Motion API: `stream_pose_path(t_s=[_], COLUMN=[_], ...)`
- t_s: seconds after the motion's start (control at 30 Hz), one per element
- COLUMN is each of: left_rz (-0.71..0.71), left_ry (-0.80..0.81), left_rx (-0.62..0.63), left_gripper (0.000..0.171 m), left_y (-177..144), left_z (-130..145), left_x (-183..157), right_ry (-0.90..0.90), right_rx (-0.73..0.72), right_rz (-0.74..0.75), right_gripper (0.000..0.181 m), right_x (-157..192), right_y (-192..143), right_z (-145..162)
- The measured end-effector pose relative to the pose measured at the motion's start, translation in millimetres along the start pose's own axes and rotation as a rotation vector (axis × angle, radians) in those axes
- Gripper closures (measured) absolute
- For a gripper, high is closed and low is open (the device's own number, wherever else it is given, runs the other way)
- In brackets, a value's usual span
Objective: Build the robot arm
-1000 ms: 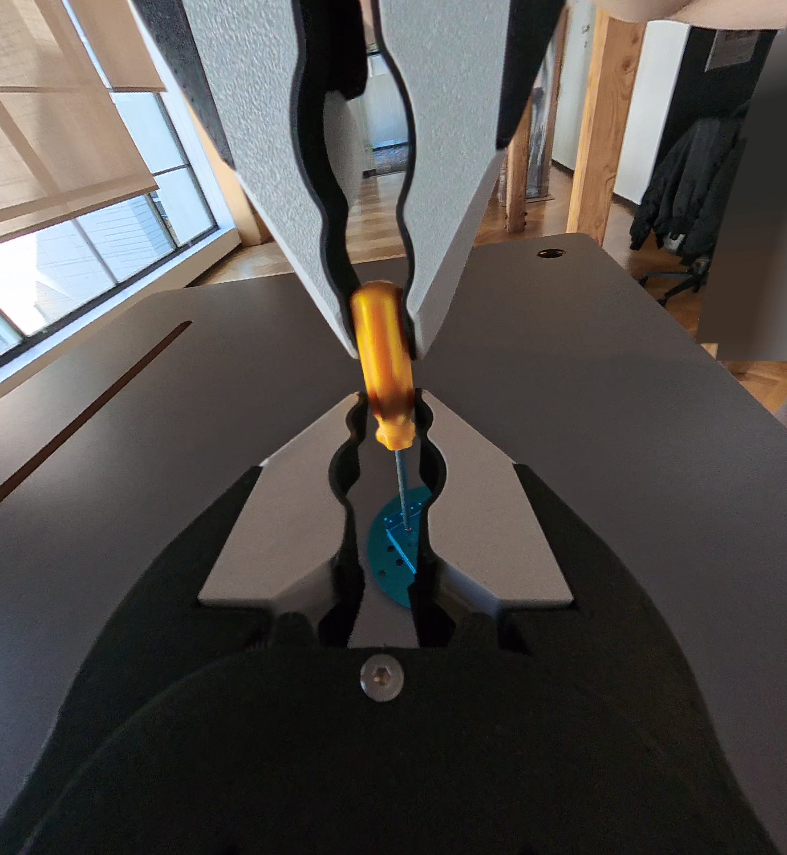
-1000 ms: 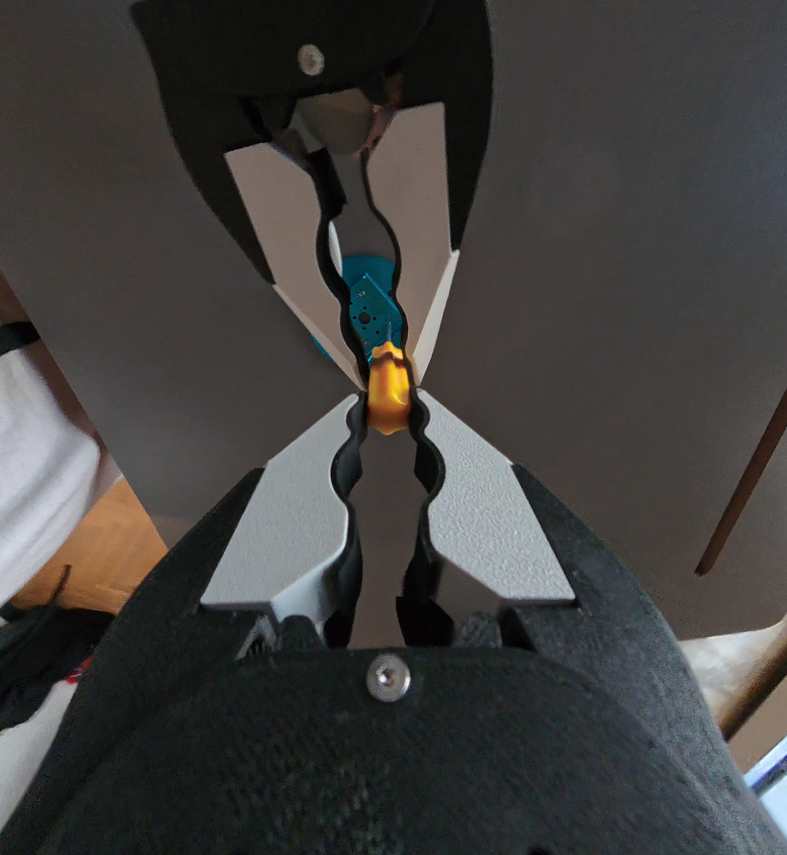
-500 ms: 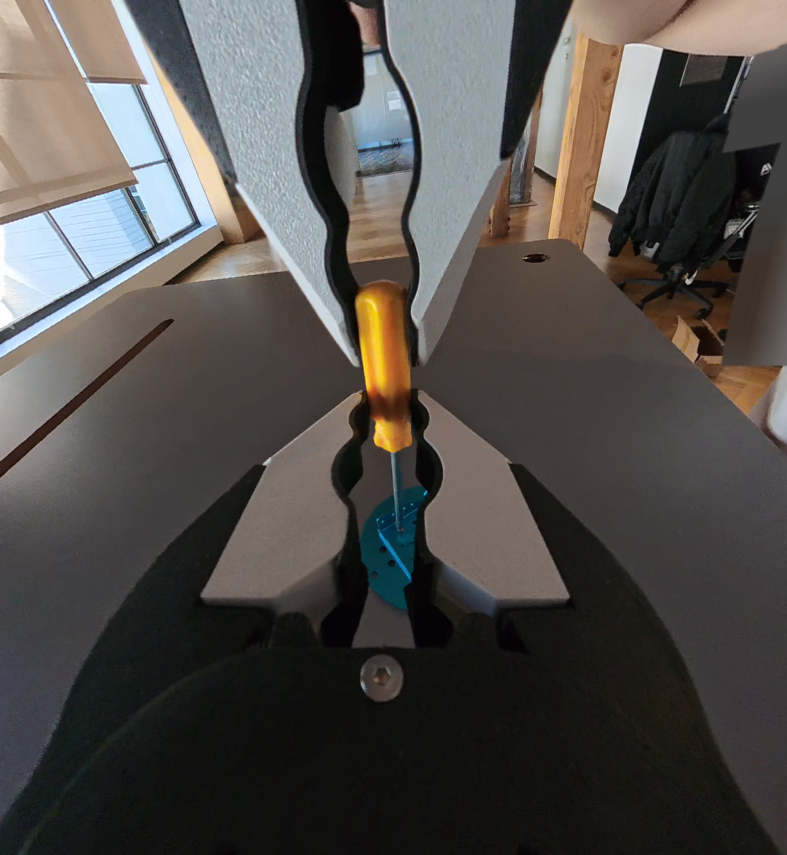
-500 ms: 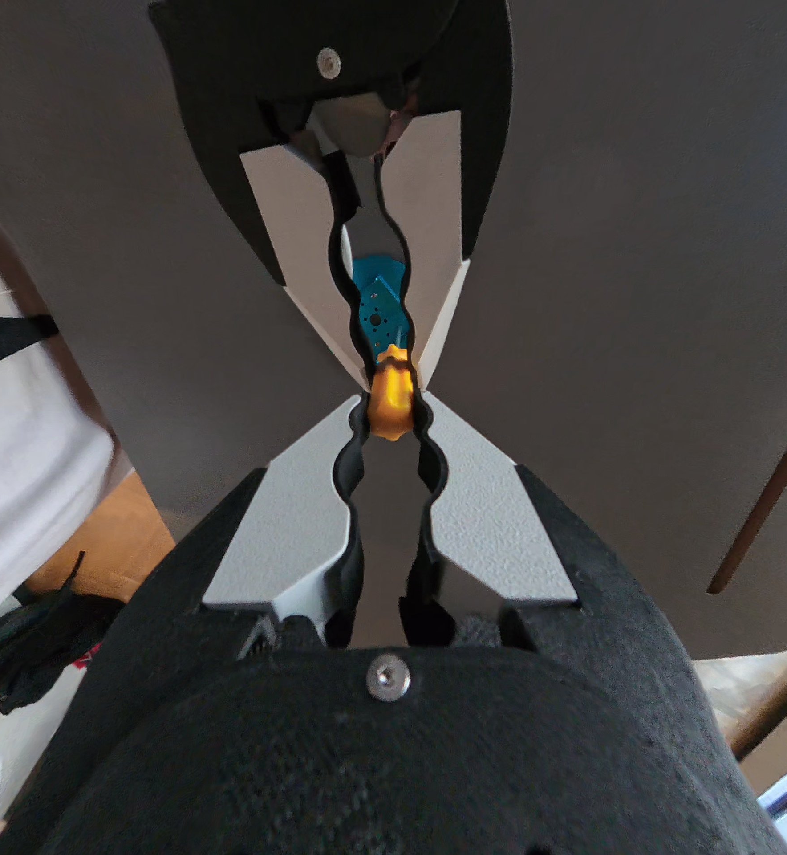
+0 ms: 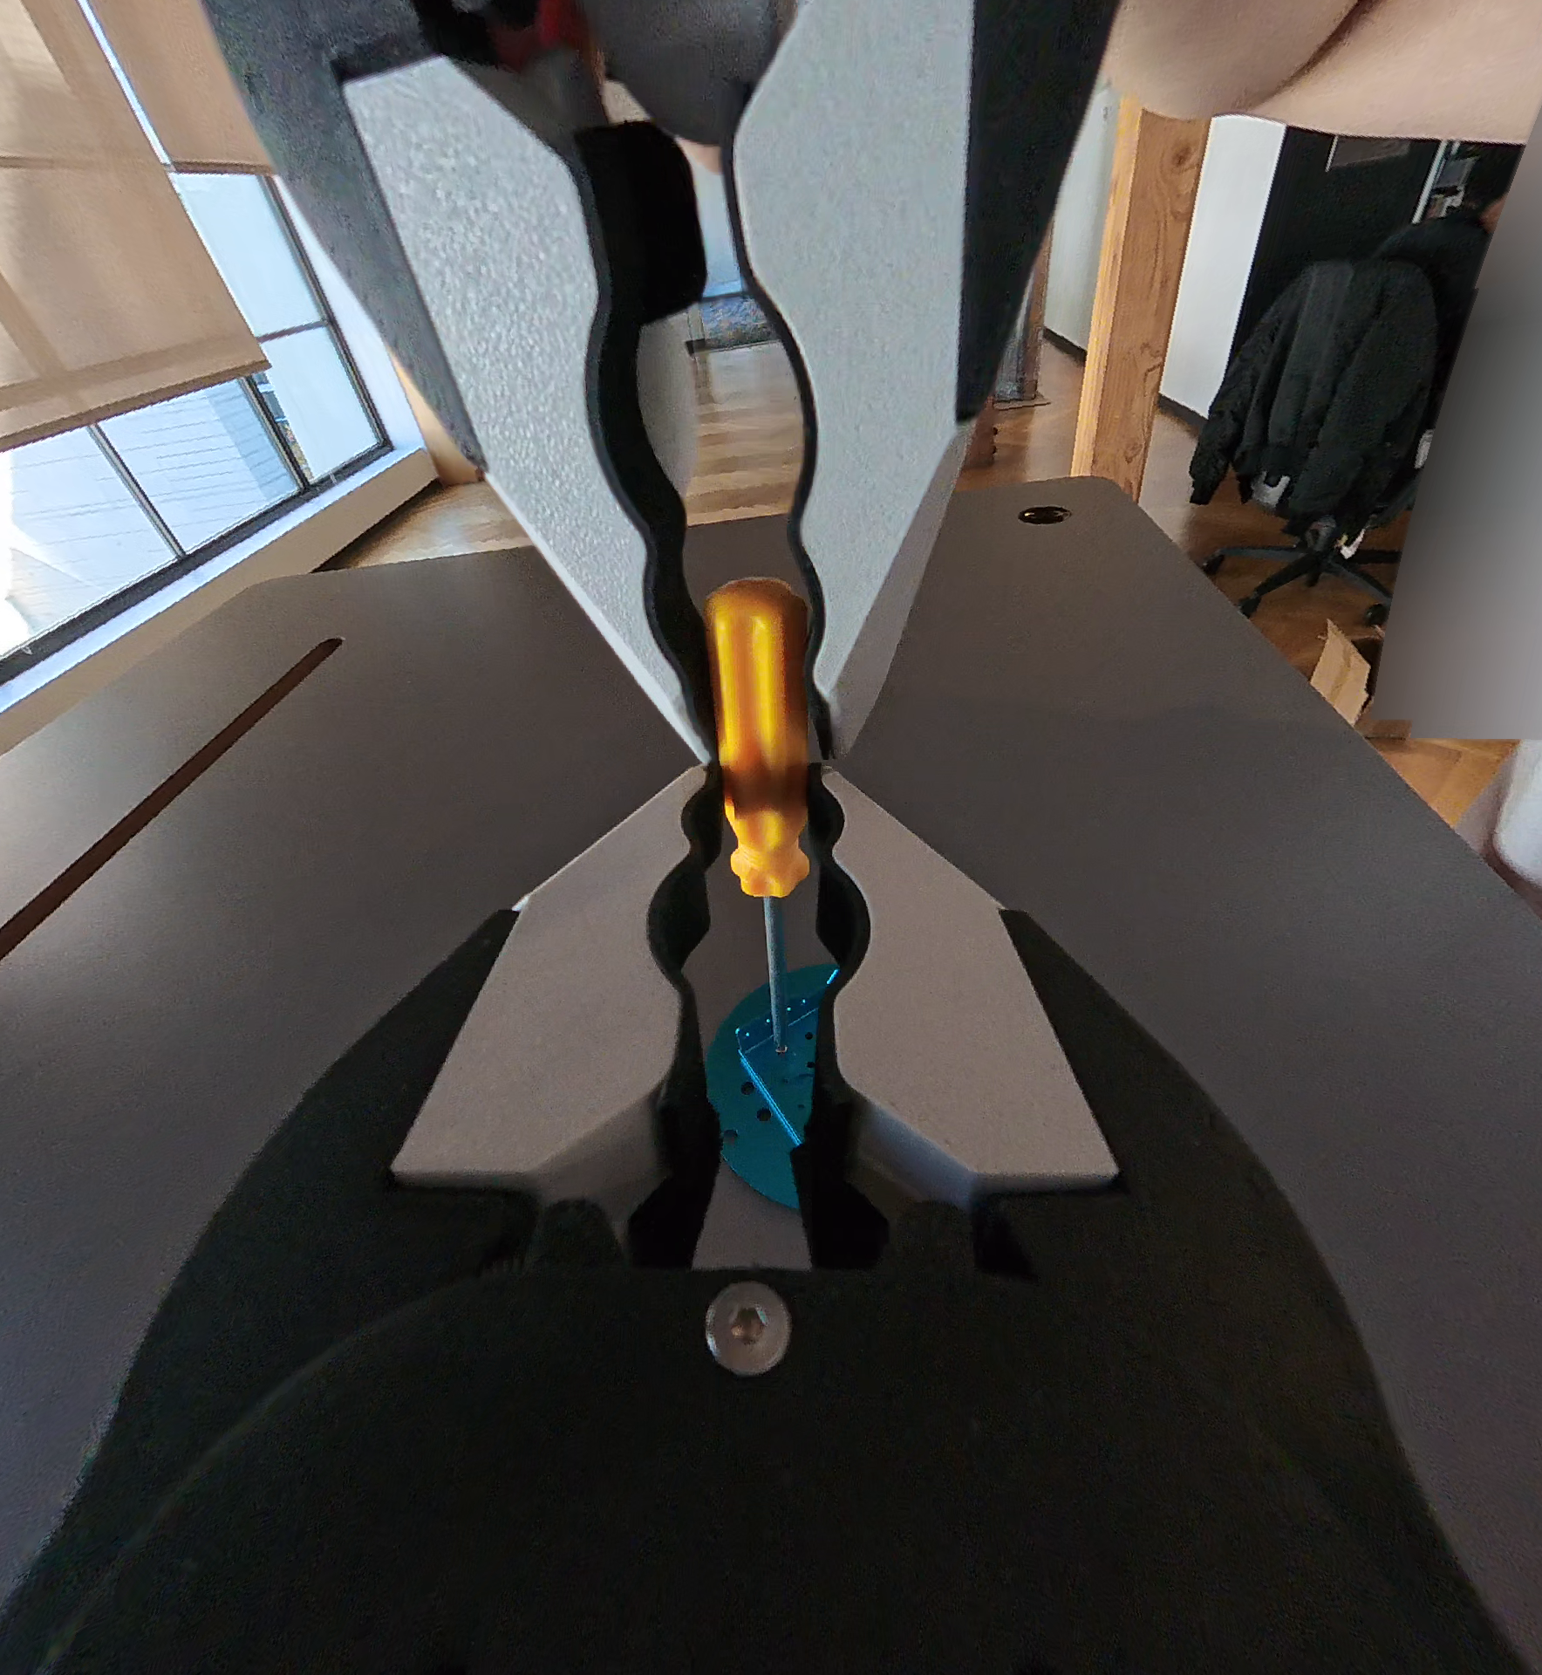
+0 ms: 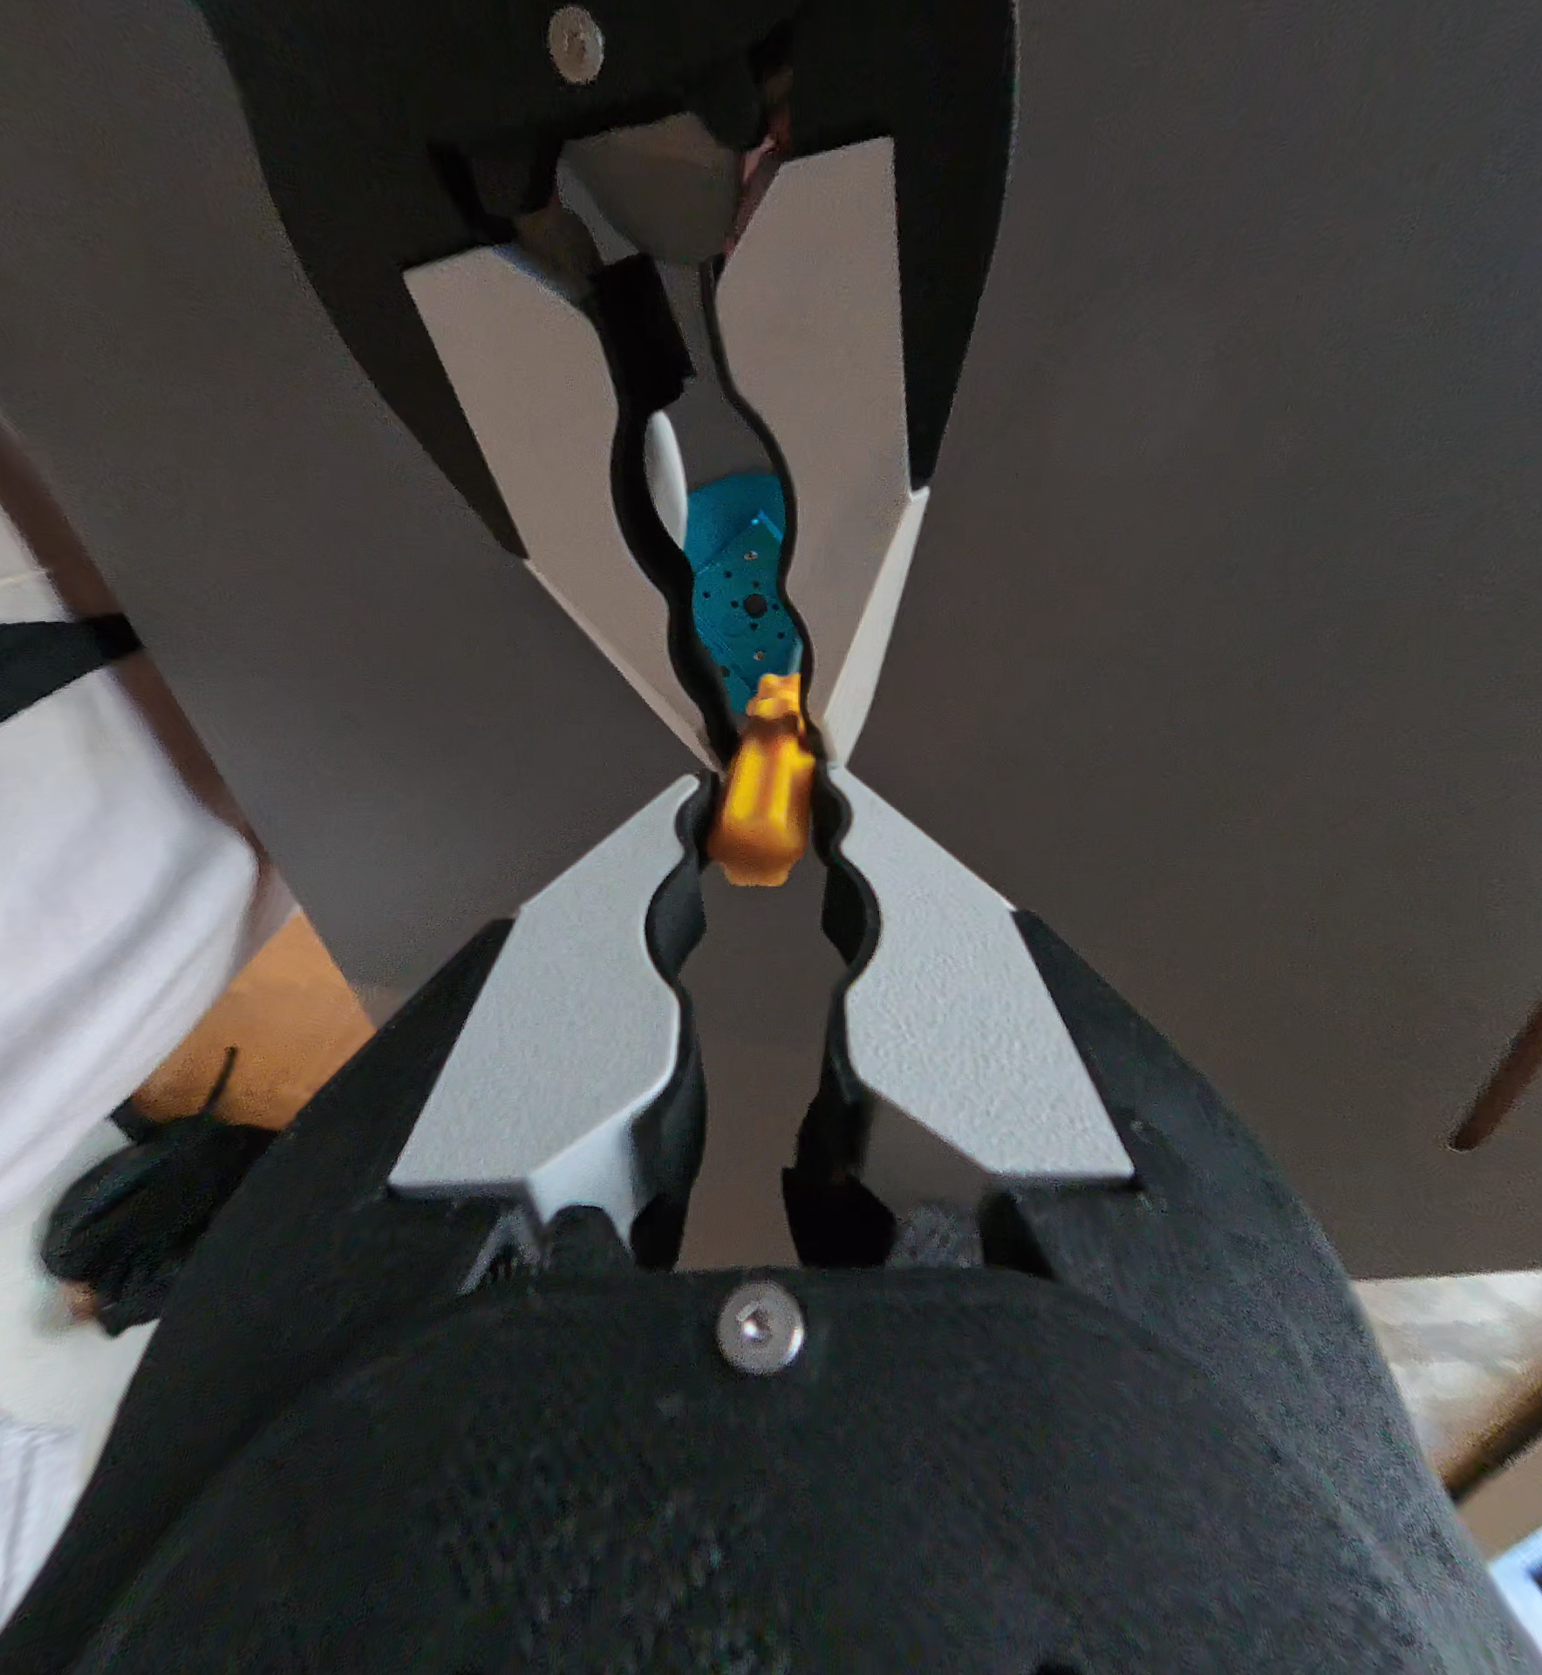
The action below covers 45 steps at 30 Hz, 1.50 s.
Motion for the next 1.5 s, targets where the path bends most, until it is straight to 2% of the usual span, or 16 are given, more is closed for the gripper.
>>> stream_pose_path(t_s=[0.07, 0.13, 0.23, 0.33, 0.4, 0.53, 0.63, 0.73, 0.8, 0.87, 1.0, 1.07, 1.13, 1.5], left_rz=[-0.01, -0.061, -0.107, -0.074, -0.044, -0.021, -0.029, -0.04, -0.047, -0.052, -0.061, -0.068, -0.073, -0.09], left_ry=[0.002, 0.014, 0.016, 0.003, -0.009, 0.003, 0.008, 0.005, 0.0, 0.001, 0.002, 0.003, 0.002, 0.015], left_rx=[-0.006, -0.007, 0.004, 0.008, -0.001, 0.006, 0.002, 0.004, 0.0, -0.005, -0.017, -0.02, -0.029, -0.038], left_gripper=[0.156, 0.148, 0.15, 0.156, 0.156, 0.156, 0.156, 0.156, 0.156, 0.156, 0.156, 0.156, 0.156, 0.156], left_y=[-1.5, -2.4, -2.2, 0.0, 0.0, -0.5, -1.9, -3.3, -3.3, -2.6, -1.3, -1.2, -2.0, -4.5], left_z=[0.7, 1.3, 1.2, 1.0, 1.1, 0.9, 1.4, 1.5, 1.6, 1.8, 2.4, 2.5, 2.2, -0.6], left_x=[0.9, 2.5, 4.2, 3.0, 2.7, 1.4, 1.0, 1.7, 2.4, 2.6, 3.1, 3.8, 4.1, 3.6], right_ry=[0.013, 0.141, 0.326, 0.364, 0.305, 0.225, 0.182, 0.189, 0.243, 0.309, 0.442, 0.471, 0.491, 0.53], right_rx=[-0.002, 0.04, 0.065, 0.056, 0.032, -0.097, -0.224, -0.468, -0.686, -0.815, -0.815, -0.883, -0.922, -0.87], right_rz=[0.034, 0.018, -0.017, -0.024, -0.012, 0.01, 0.053, 0.151, 0.189, 0.198, 0.082, 0.055, 0.073, 0.012], right_gripper=[0.162, 0.162, 0.163, 0.162, 0.162, 0.138, 0.13, 0.134, 0.137, 0.145, 0.143, 0.148, 0.15, 0.15], right_x=[0.0, -3.4, -10.5, -9.7, -7.1, -6.7, -7.3, -4.7, 2.9, 13.3, 27.0, 28.7, 26.4, 24.9], right_y=[-0.1, 0.7, 2.4, 2.4, 2.0, -3.1, -12.9, -26.7, -31.0, -16.4, 43.7, 59.9, 70.5, 101.4], right_z=[-1.1, -0.7, 2.8, 6.2, 6.6, 3.3, 7.1, 20.3, 36.1, 58.0, 80.9, 80.5, 79.6, 72.0])
Point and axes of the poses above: each gripper's, where its closed fingertips meet, y out along the fingers, z out of its underside, x = y × z across the jaws, the point moved 7 cm from there along -y, back along the fingers, and after that the axes turned 14 degrees about z, right-handed, at the moved point
